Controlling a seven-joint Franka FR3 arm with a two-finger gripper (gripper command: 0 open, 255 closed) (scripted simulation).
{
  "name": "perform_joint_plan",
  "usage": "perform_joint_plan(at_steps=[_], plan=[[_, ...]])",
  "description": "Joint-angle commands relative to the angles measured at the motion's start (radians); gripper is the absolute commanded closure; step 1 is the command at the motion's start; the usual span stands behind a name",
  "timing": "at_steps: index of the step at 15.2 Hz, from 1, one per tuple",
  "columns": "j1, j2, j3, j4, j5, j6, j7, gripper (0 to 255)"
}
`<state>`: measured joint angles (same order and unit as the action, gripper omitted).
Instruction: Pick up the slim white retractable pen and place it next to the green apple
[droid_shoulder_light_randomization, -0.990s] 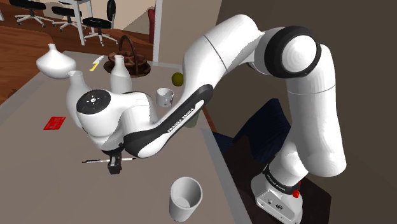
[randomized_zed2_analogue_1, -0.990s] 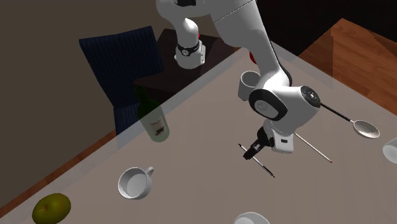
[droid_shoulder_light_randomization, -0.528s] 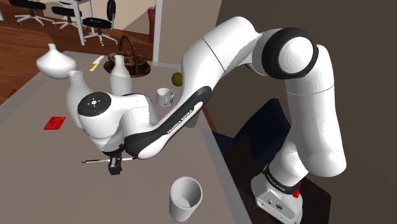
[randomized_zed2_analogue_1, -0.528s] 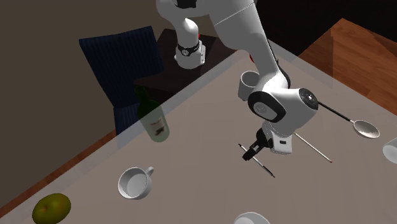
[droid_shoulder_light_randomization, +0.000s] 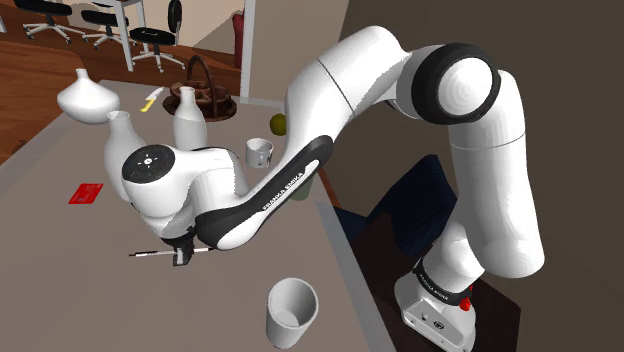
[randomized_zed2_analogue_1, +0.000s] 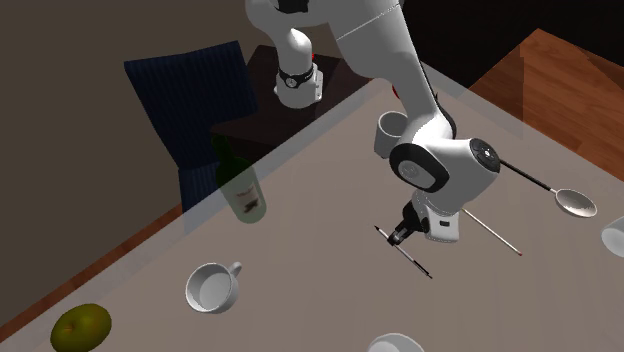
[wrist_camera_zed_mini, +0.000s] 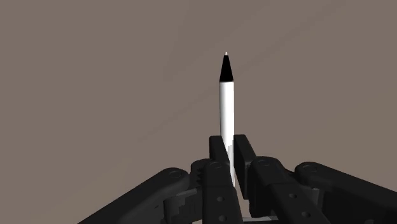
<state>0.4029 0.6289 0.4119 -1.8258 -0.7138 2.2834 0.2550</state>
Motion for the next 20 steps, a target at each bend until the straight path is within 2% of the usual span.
perform_joint_plan(at_steps=[1, 20], plan=[[0.000, 0.000, 0.000, 0.000, 0.000, 0.000, 0.000, 255], [-0.043, -0.151, 0.066, 0.005, 0.110, -0.130, -0.099, 255]])
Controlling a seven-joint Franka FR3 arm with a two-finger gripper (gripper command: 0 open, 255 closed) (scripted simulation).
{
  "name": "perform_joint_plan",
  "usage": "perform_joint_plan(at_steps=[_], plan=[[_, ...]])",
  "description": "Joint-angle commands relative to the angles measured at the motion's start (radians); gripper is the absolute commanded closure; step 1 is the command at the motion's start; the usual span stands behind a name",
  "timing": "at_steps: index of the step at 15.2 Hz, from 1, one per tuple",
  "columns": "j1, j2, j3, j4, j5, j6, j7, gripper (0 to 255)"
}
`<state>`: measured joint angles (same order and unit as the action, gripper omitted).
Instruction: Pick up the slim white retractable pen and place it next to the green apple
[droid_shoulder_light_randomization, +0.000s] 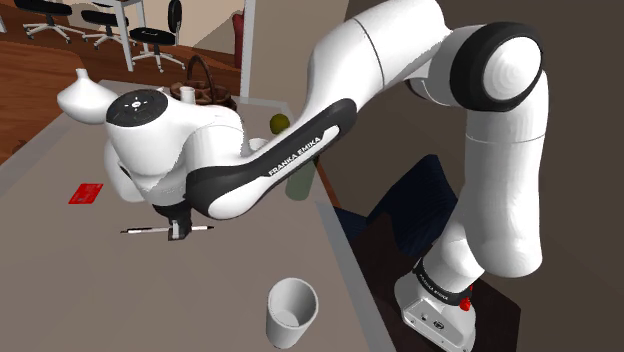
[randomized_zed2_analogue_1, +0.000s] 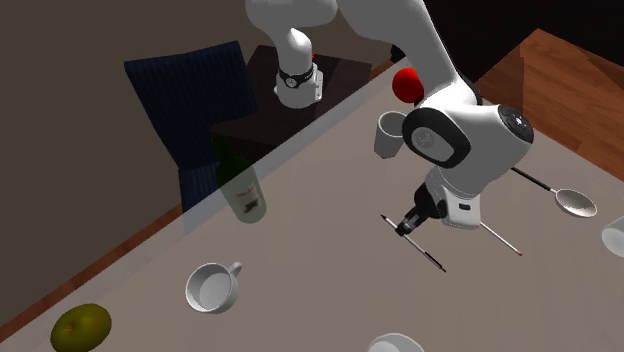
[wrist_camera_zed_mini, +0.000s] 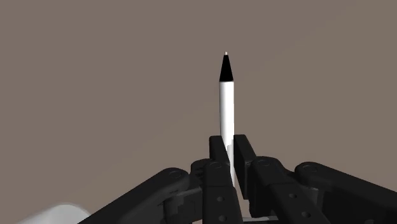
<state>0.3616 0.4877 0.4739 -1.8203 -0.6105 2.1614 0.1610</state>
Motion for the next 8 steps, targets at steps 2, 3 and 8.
perform_joint_plan(at_steps=[2, 3, 8], plan=[[-0.006, -0.026, 0.011, 0.004, 0.020, -0.025, -0.017, 255], [-0.008, -0.033, 0.014, 0.007, 0.026, -0.034, -0.023, 255], [-0.016, -0.069, 0.028, 0.024, 0.056, -0.078, -0.051, 255]])
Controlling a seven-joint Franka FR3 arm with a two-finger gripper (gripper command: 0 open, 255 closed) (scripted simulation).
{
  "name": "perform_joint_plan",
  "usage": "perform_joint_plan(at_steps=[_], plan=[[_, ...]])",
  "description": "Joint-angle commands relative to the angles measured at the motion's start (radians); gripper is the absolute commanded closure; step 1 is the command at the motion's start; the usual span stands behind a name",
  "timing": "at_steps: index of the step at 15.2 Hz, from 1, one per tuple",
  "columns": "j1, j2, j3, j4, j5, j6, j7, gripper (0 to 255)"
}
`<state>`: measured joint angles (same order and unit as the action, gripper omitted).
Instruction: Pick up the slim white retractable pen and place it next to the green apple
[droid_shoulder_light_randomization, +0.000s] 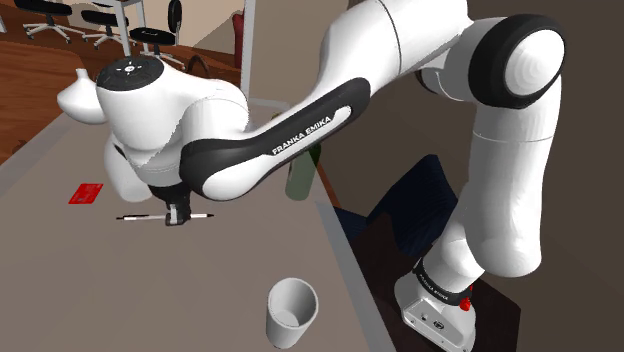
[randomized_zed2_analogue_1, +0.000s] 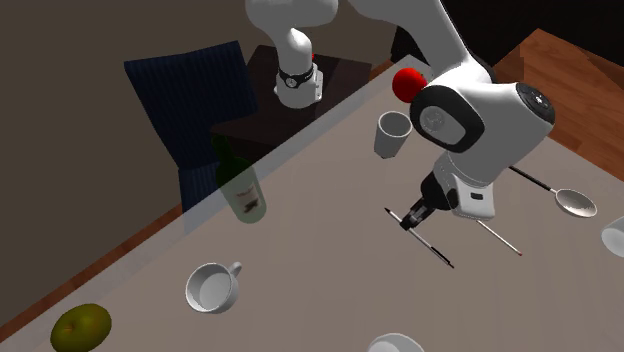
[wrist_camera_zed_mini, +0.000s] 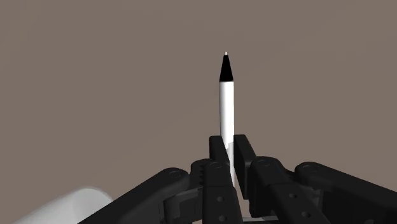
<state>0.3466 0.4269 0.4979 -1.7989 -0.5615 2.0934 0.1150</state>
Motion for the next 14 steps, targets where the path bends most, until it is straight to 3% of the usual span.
perform_joint_plan(at_steps=[1, 10, 14], plan=[[-0.003, -0.015, 0.006, 0.007, 0.012, -0.019, -0.011, 255], [-0.011, -0.064, 0.023, 0.048, 0.055, -0.096, -0.055, 255], [-0.095, -0.142, 0.008, -0.056, 0.084, -0.029, -0.136, 255]])
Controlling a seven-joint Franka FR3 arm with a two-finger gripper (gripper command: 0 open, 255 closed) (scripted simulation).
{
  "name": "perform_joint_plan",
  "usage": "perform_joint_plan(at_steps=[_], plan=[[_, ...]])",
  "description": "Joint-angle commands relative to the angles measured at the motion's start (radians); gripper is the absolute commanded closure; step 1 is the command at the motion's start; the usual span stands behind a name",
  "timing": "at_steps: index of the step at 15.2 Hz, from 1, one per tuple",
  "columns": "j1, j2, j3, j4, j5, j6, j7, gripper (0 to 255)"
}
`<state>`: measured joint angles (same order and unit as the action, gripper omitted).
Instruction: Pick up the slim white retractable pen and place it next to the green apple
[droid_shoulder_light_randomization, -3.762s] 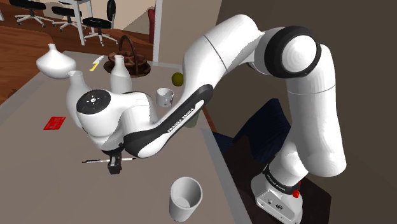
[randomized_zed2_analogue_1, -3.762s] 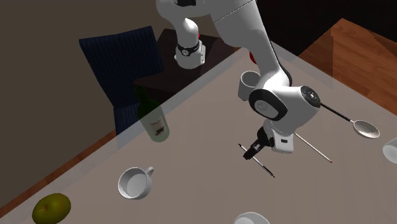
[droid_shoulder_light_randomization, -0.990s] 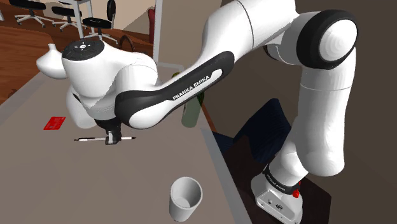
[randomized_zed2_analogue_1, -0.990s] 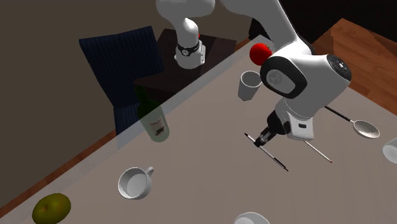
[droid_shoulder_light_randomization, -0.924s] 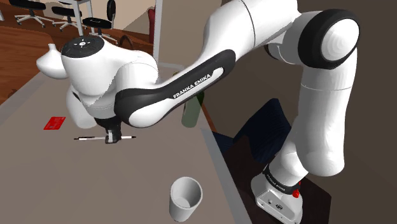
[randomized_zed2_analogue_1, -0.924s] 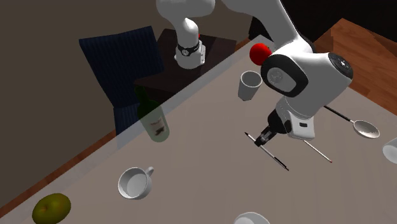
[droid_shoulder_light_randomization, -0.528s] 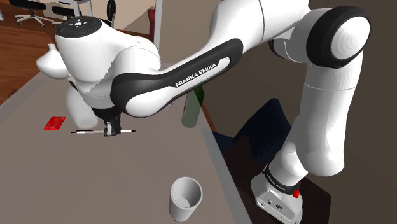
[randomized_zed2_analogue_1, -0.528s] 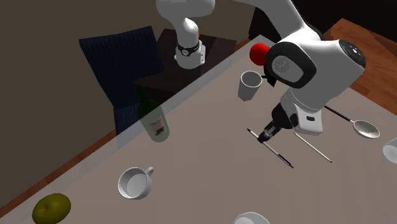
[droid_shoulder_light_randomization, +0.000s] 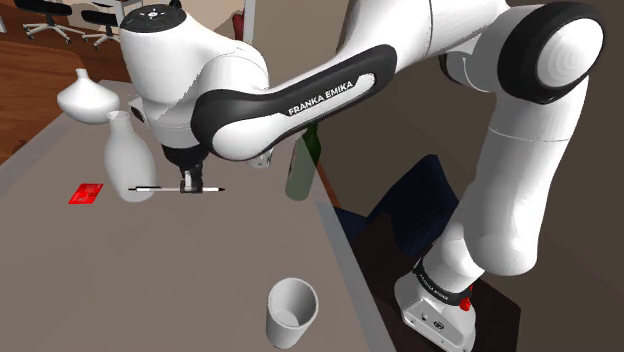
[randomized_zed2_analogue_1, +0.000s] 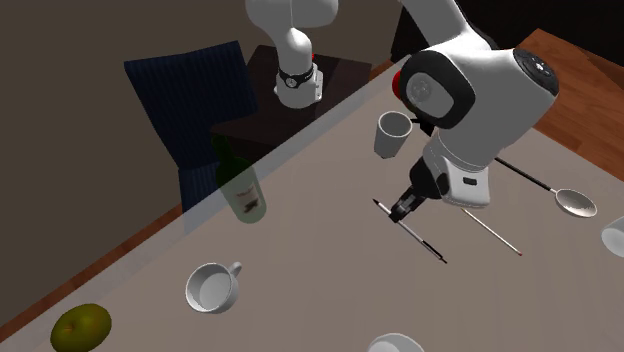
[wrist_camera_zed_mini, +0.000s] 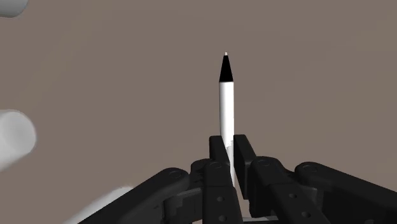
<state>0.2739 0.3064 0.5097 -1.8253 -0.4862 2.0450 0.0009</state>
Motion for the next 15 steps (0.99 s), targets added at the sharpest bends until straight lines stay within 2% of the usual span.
perform_joint_plan(at_steps=[1, 8, 15], plan=[[-0.041, -0.039, -0.009, -0.053, 0.015, 0.035, -0.043, 255], [-0.163, -0.134, -0.060, -0.177, 0.058, 0.131, -0.205, 255], [-0.269, -0.182, -0.125, -0.243, 0.088, 0.207, -0.374, 255]])
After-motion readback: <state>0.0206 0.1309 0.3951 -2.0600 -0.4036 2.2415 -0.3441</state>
